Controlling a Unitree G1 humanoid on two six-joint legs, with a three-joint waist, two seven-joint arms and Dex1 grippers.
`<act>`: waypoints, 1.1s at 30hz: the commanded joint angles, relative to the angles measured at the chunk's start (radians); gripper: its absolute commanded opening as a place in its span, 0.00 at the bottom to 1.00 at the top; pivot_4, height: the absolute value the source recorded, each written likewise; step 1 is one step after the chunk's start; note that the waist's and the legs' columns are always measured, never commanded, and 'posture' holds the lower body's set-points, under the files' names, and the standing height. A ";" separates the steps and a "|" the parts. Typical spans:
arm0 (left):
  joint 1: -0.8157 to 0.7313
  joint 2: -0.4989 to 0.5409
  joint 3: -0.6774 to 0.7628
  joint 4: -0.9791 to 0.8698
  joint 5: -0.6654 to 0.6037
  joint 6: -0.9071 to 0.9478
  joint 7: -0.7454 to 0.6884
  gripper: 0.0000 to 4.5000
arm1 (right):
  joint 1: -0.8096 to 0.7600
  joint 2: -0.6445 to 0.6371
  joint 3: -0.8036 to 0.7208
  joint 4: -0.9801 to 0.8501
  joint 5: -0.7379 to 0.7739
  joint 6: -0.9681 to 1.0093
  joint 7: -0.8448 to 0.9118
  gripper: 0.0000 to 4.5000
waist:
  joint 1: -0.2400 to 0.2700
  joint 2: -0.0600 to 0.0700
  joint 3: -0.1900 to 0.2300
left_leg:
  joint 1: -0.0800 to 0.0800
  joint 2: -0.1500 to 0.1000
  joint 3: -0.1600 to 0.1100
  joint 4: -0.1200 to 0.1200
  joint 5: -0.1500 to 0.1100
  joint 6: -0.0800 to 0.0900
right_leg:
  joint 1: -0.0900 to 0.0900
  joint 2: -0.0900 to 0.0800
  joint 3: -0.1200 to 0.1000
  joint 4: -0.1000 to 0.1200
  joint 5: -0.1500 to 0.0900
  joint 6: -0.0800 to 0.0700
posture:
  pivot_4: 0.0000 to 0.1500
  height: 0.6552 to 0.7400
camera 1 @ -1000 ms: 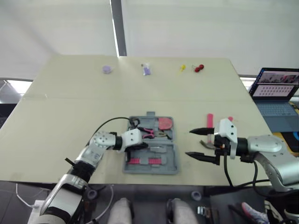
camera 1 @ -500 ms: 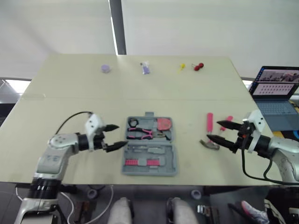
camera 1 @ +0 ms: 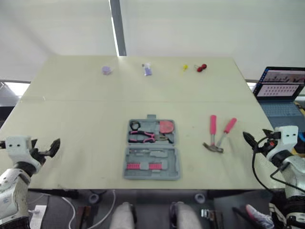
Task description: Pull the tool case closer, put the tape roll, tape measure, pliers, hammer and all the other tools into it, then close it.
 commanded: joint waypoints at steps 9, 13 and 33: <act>-0.015 -0.033 0.034 0.054 0.011 -0.087 0.180 1.00 | -0.066 0.024 -0.050 0.168 -0.032 -0.159 -0.185 1.00 | -0.017 -0.001 -0.001 | 0.001 0.000 0.001 -0.005 0.001 -0.001 | 0.000 0.000 0.000 -0.004 0.000 0.000 | 1.00 1.00; -0.015 -0.031 0.006 0.051 0.012 -0.105 0.164 1.00 | -0.064 0.021 -0.047 0.170 -0.031 -0.163 -0.171 1.00 | -0.018 -0.001 -0.001 | 0.001 0.000 0.002 -0.005 0.001 -0.001 | 0.000 0.001 0.000 -0.004 0.000 0.000 | 1.00 1.00; -0.095 0.008 -0.518 -0.267 -0.045 -0.111 -0.353 1.00 | 0.029 0.165 0.146 -0.641 0.059 0.547 -0.344 0.81 | -0.012 0.001 -0.001 | 0.000 0.001 0.002 -0.008 0.000 -0.002 | -0.001 -0.001 0.001 -0.007 0.000 0.000 | 1.00 1.00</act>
